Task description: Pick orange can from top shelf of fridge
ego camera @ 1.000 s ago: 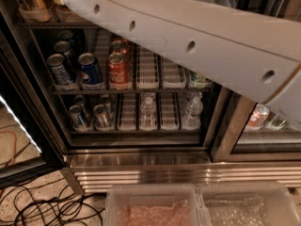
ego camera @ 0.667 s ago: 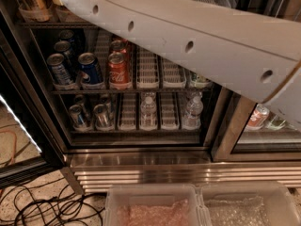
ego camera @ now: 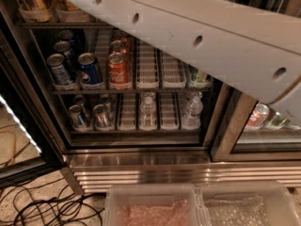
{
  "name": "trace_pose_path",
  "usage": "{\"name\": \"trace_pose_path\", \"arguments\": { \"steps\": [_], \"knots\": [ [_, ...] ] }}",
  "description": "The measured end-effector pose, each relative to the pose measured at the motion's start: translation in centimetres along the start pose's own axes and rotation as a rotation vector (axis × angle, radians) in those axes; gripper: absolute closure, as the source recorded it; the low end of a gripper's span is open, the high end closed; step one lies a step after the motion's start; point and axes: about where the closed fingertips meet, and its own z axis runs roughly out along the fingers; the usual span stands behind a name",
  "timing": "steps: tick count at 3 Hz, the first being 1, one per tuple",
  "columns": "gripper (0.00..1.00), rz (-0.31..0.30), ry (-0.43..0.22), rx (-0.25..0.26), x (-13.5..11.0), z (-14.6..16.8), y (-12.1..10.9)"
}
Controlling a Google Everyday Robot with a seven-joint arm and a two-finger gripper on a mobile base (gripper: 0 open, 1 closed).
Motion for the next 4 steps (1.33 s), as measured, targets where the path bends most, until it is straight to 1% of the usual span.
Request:
{"name": "trace_pose_path", "arguments": {
  "steps": [1,2,3,4],
  "knots": [
    [1.0,0.008,0.008,-0.043,-0.1,-0.6,0.6],
    [1.0,0.01,0.067,-0.103,0.5,-2.4,0.5],
    [1.0,-0.005,0.183,-0.167,3.1,-4.7,1.1],
    [1.0,-0.005,0.183,-0.167,3.1,-4.7,1.1]
  ]
}}
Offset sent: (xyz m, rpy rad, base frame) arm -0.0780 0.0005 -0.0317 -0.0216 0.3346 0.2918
